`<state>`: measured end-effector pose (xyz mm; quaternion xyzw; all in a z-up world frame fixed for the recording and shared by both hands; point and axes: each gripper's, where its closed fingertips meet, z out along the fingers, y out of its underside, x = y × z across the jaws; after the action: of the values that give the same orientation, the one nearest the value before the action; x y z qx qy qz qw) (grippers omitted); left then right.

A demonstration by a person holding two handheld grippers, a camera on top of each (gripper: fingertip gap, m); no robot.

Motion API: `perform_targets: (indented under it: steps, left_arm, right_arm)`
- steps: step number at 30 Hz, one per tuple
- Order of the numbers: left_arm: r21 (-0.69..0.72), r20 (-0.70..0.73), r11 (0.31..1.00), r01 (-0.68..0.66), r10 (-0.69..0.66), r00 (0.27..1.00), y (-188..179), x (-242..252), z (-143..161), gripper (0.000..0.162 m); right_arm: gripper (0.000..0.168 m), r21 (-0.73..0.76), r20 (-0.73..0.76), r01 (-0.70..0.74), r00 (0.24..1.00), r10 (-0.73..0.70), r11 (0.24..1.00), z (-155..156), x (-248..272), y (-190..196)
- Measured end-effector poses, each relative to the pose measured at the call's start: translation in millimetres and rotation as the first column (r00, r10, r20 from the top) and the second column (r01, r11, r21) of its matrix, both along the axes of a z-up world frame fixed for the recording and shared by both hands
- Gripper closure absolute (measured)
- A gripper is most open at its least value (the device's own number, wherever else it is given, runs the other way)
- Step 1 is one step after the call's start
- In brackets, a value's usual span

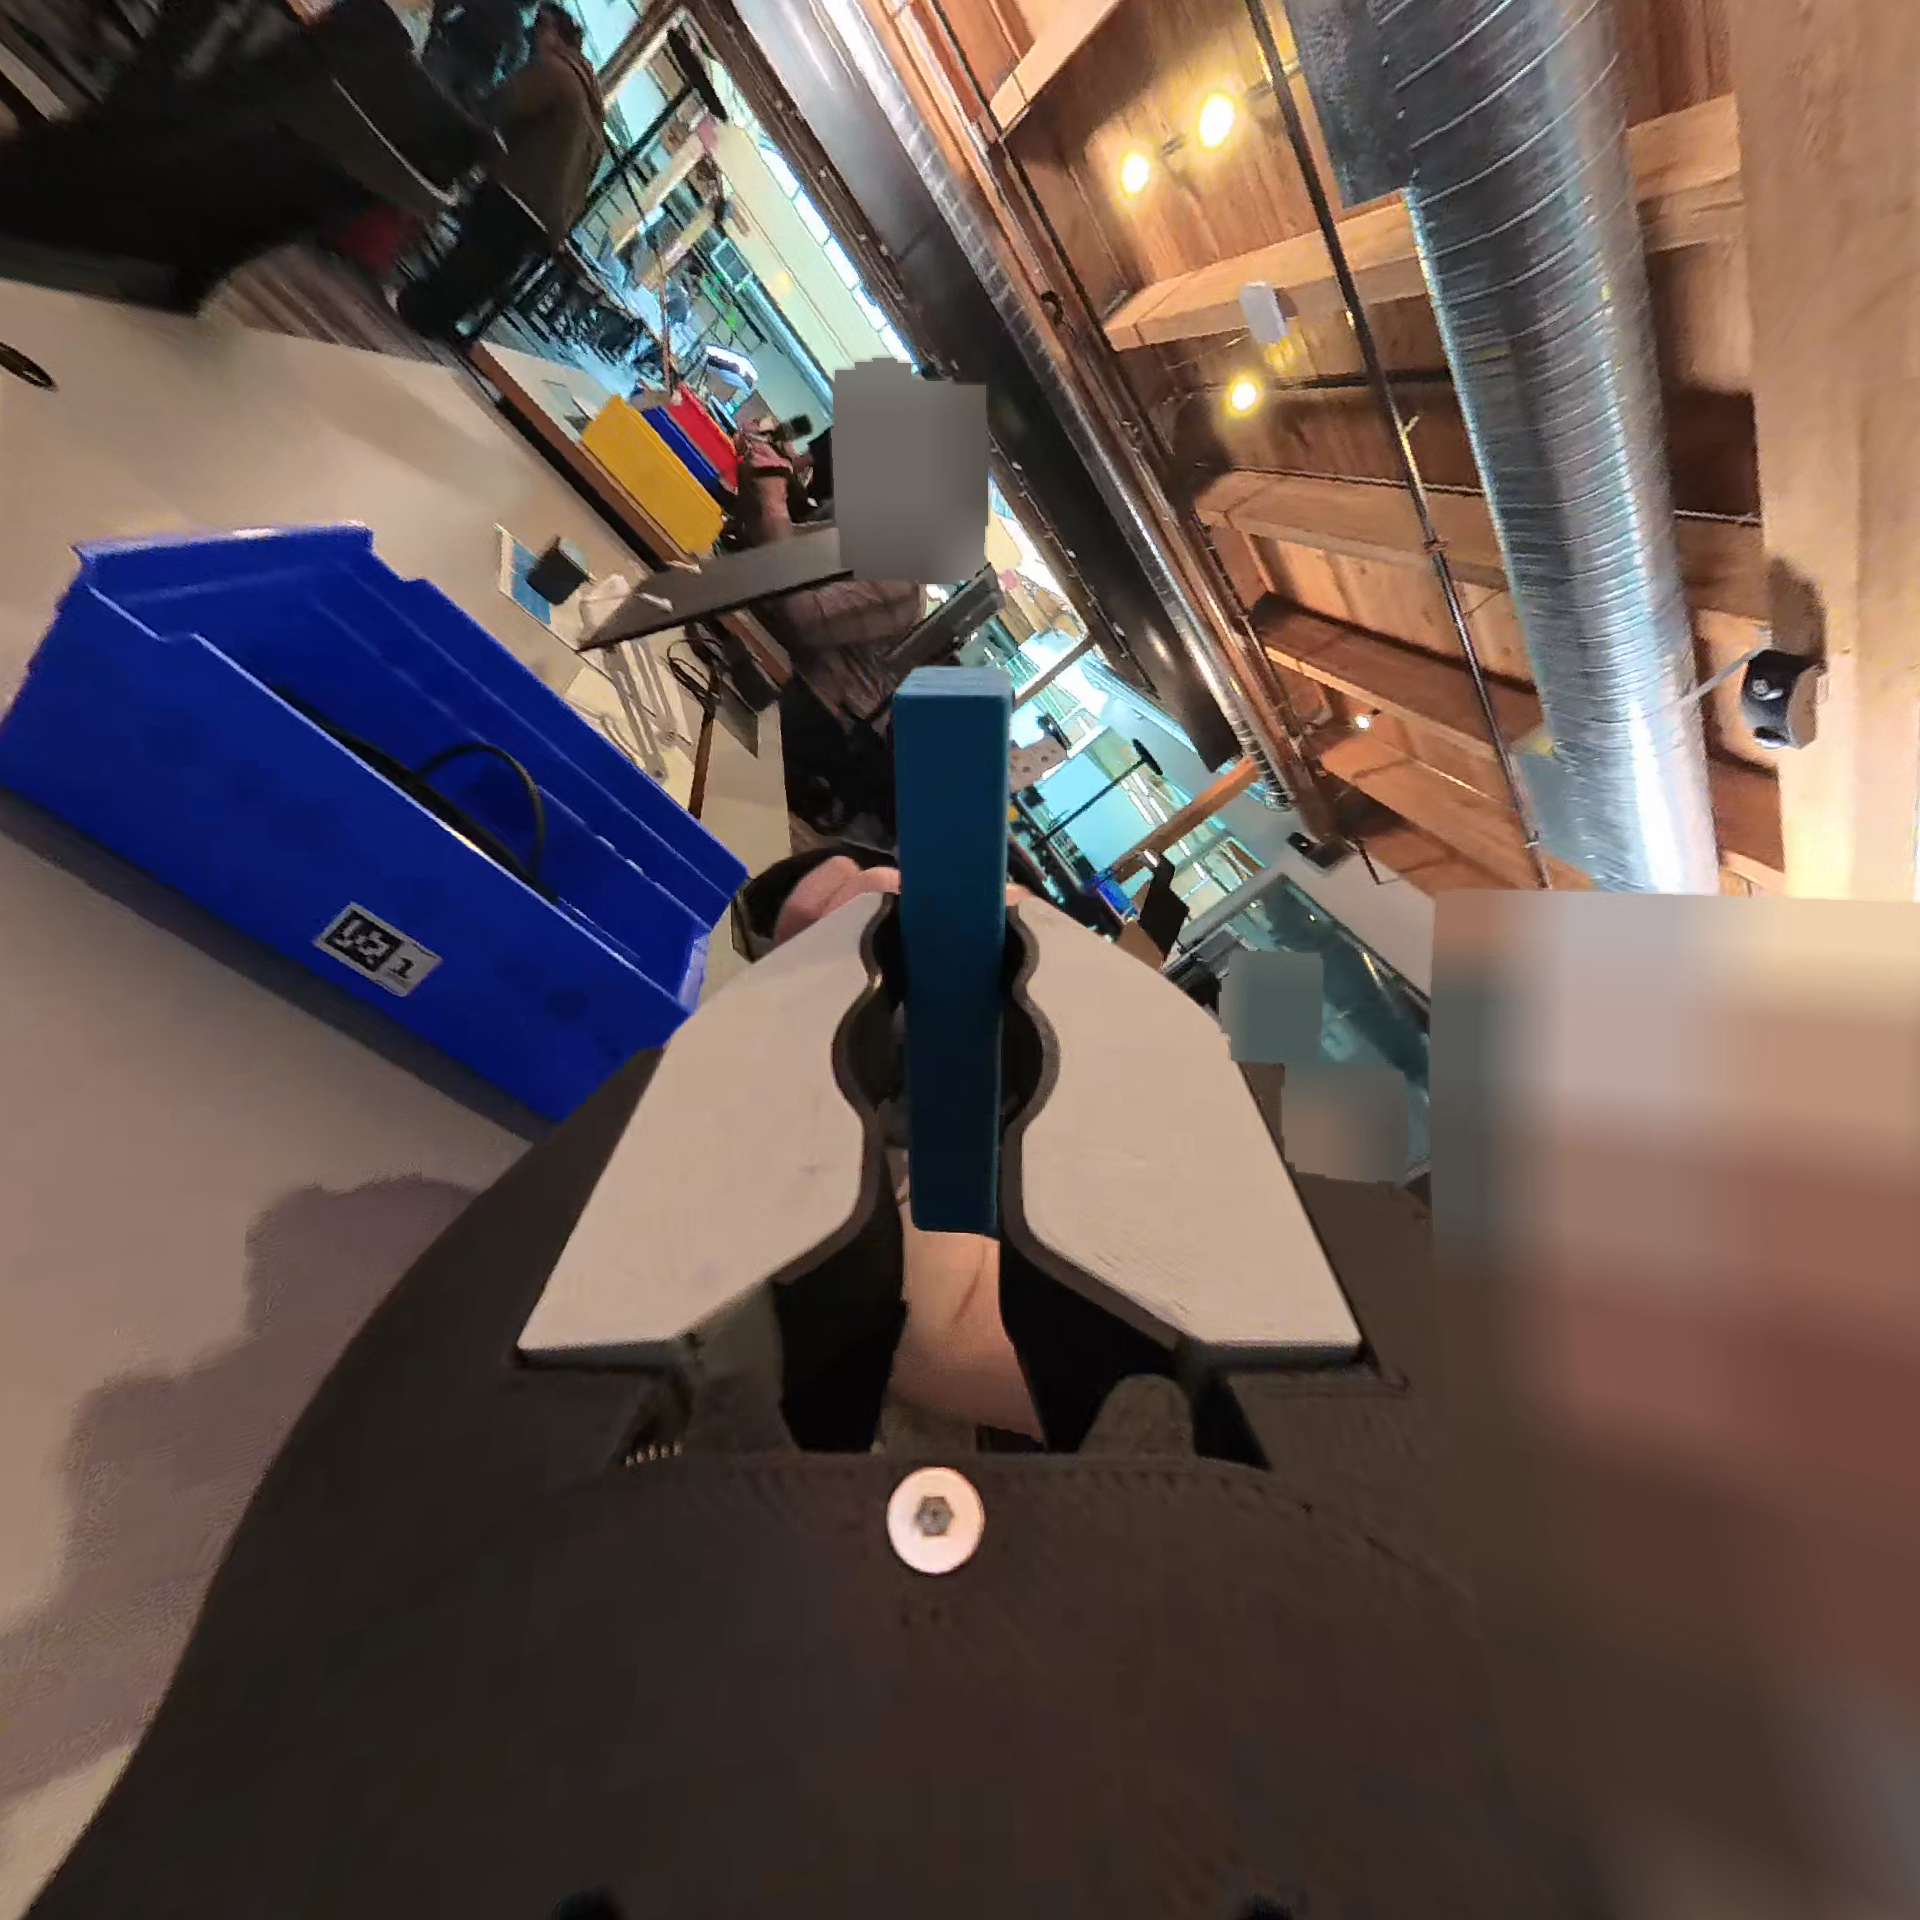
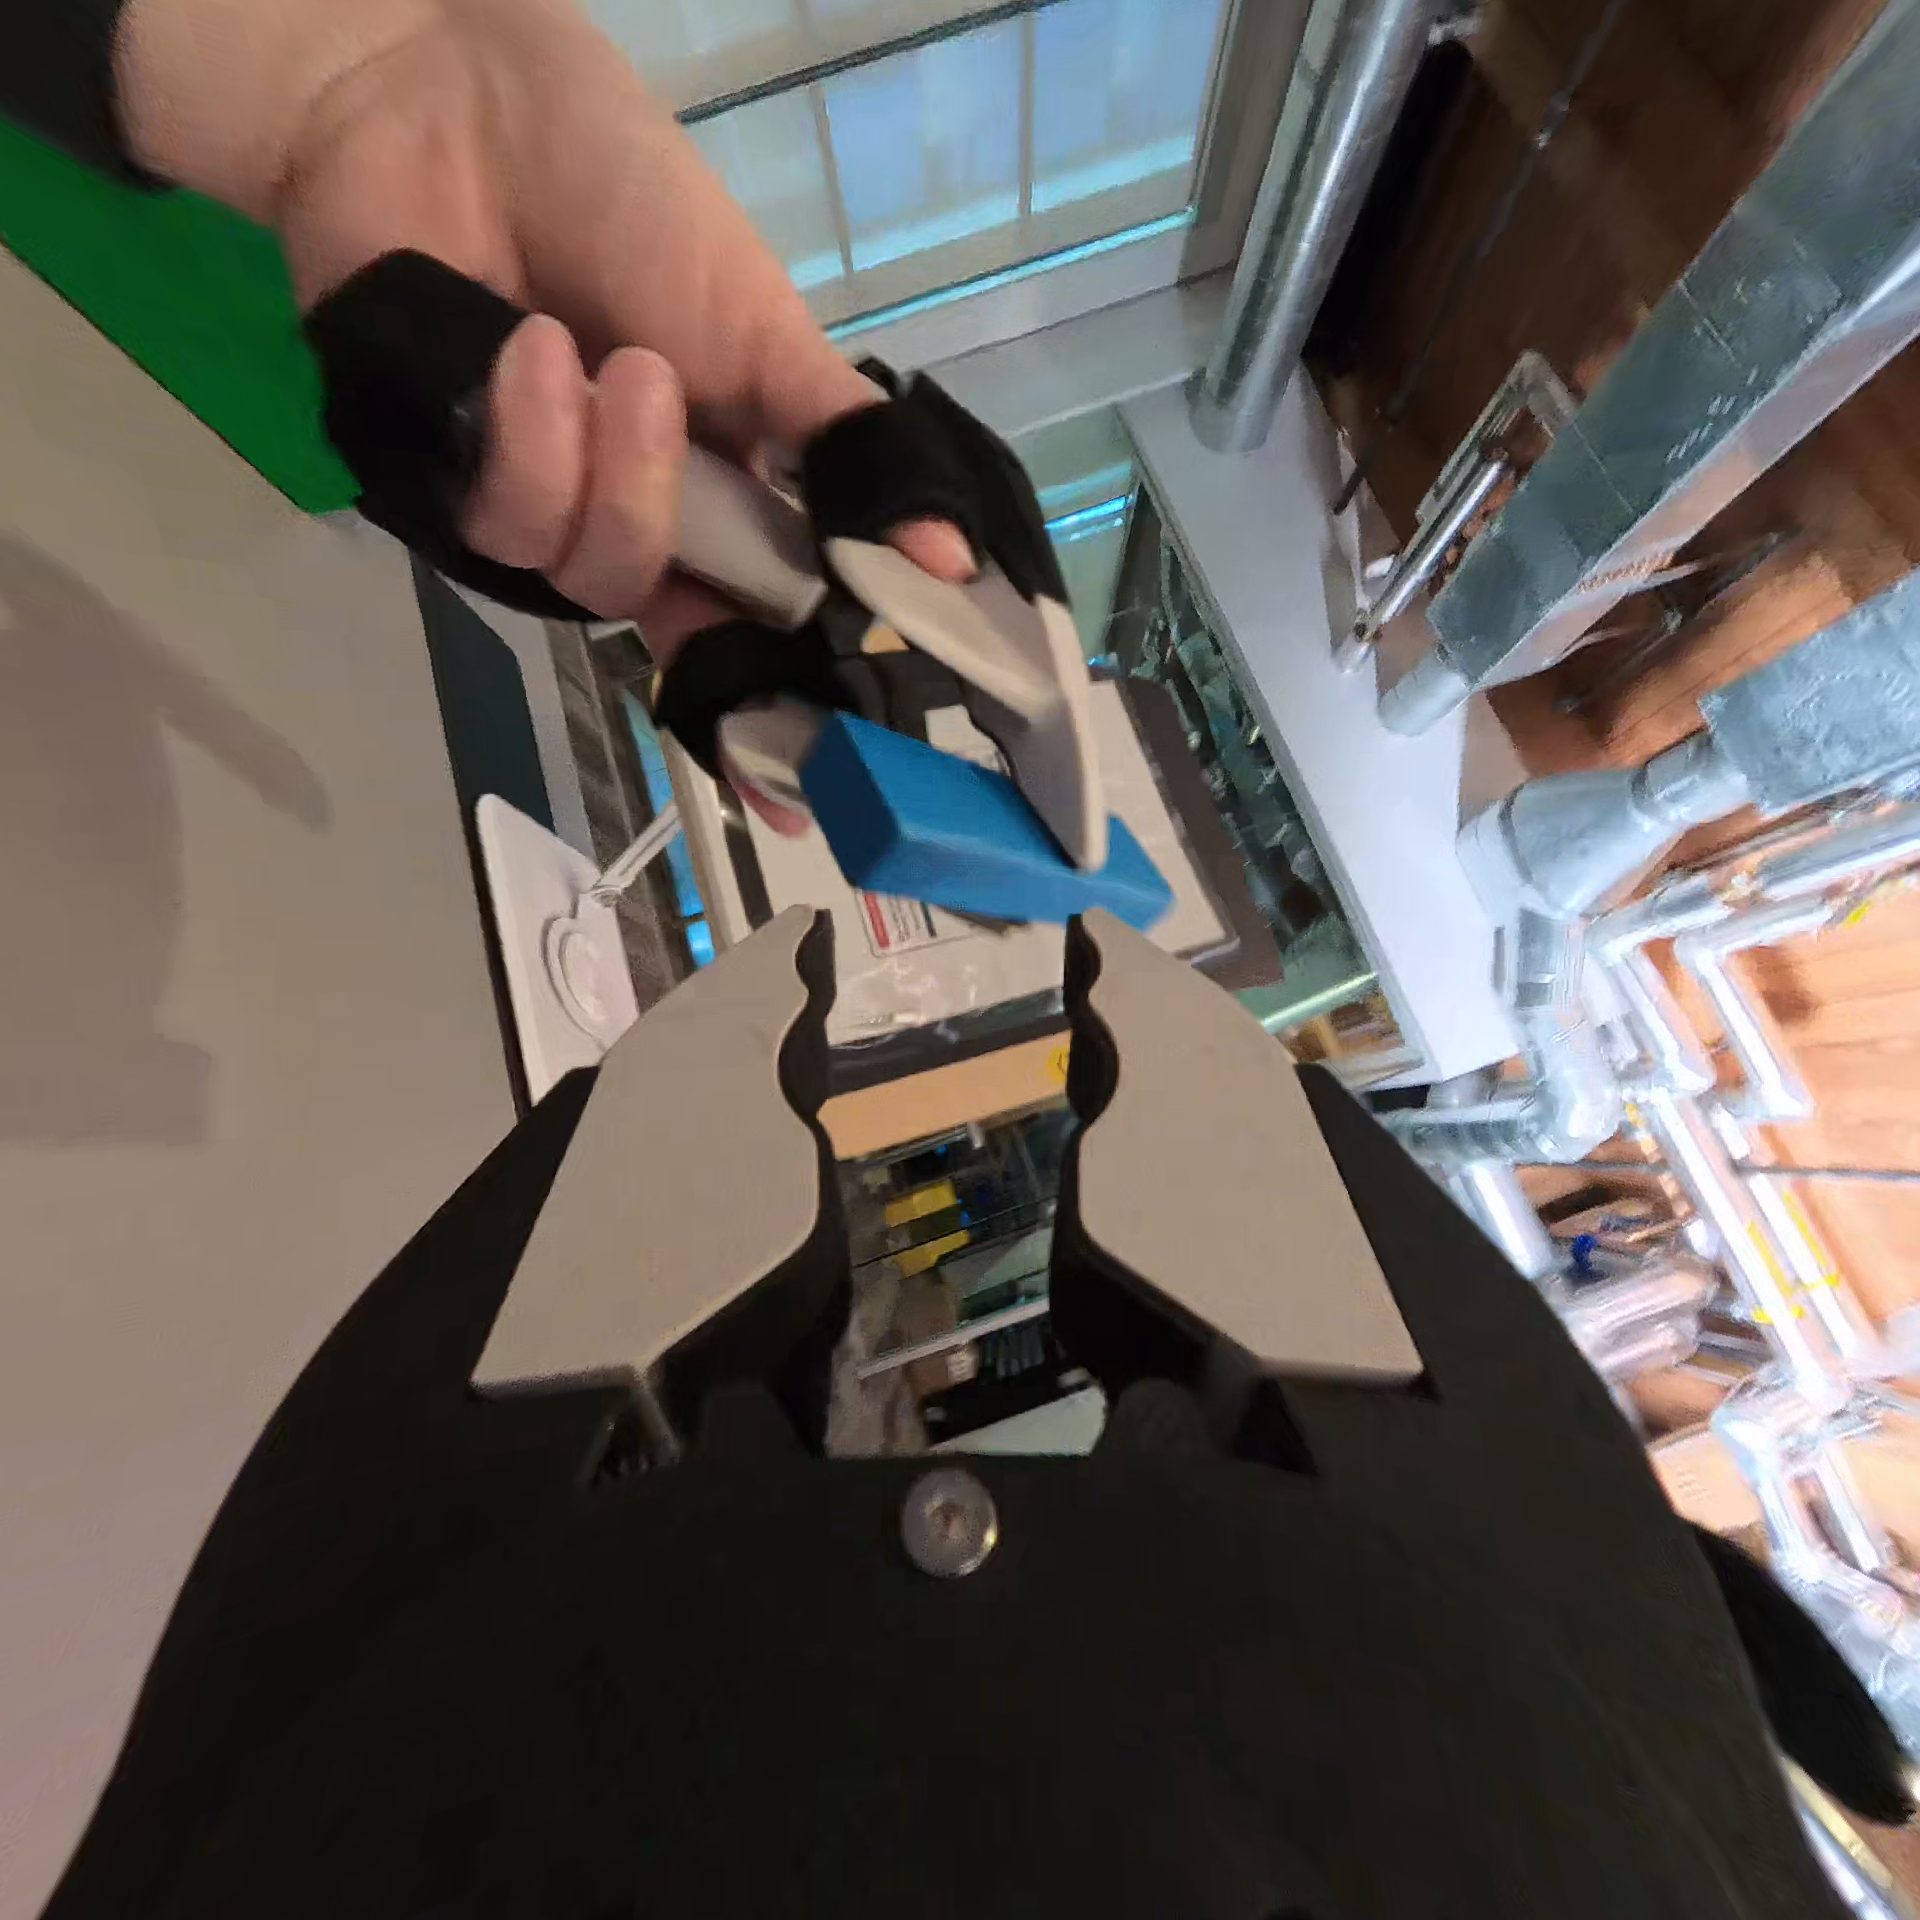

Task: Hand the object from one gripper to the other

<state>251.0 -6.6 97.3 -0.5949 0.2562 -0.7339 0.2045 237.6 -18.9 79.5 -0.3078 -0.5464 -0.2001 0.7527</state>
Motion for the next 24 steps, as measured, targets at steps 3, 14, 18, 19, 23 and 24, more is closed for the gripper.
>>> perform_targets:
  steps: [3,14,18,19,23,24]
  left_arm:
    - [-0.005,-0.045,1.000,-0.002,0.001,0.999,-2,7,-8,0.145]
    - [0.423,-0.060,0.887,-0.187,0.234,0.970,21,-14,1,0.106]
    - [0.754,-0.091,0.644,-0.132,0.301,0.949,0,-11,-3,0.091]
    - [0.800,-0.105,0.594,-0.081,0.272,0.956,-12,-7,-6,0.091]
    - [0.903,-0.213,0.423,0.068,0.303,0.929,-33,14,-31,0.111]
    - [0.918,-0.226,0.387,0.085,0.335,0.915,-32,18,-36,0.120]
  right_arm:
    - [0.127,0.096,0.030,0.006,1.000,-0.009,0.995,-5,-16,-3]
    - [0.151,-0.217,-0.311,-0.202,0.942,0.128,0.955,36,19,-16]
    - [0.151,-0.588,-0.544,-0.504,0.825,0.151,0.633,36,26,-13]
    - [0.151,-0.640,-0.606,-0.592,0.781,0.151,0.490,36,25,-16]
    - [0.151,-0.651,-0.741,-0.746,0.665,0.093,0.144,38,27,-22]
    - [0.151,-0.652,-0.744,-0.747,0.663,0.082,0.126,37,27,-20]
